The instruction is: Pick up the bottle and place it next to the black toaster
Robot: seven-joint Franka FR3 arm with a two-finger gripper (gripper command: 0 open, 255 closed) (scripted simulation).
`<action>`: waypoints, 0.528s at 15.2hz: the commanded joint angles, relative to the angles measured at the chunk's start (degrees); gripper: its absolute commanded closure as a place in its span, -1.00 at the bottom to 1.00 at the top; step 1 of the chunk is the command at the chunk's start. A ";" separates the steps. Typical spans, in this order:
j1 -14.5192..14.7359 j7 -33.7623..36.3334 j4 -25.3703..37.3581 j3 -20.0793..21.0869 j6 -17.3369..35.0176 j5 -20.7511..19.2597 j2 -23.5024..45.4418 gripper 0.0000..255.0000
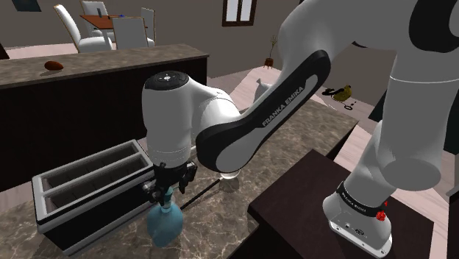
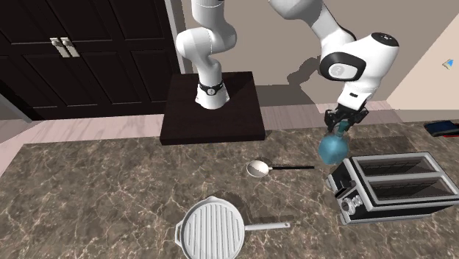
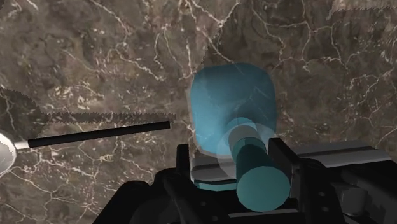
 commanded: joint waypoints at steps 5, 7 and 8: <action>0.02 0.02 0.01 -0.02 0.05 -0.04 0.03 -1.00; 0.01 0.02 0.01 -0.02 0.05 -0.04 0.02 -1.00; 0.01 0.02 0.02 -0.02 0.05 -0.04 0.03 -1.00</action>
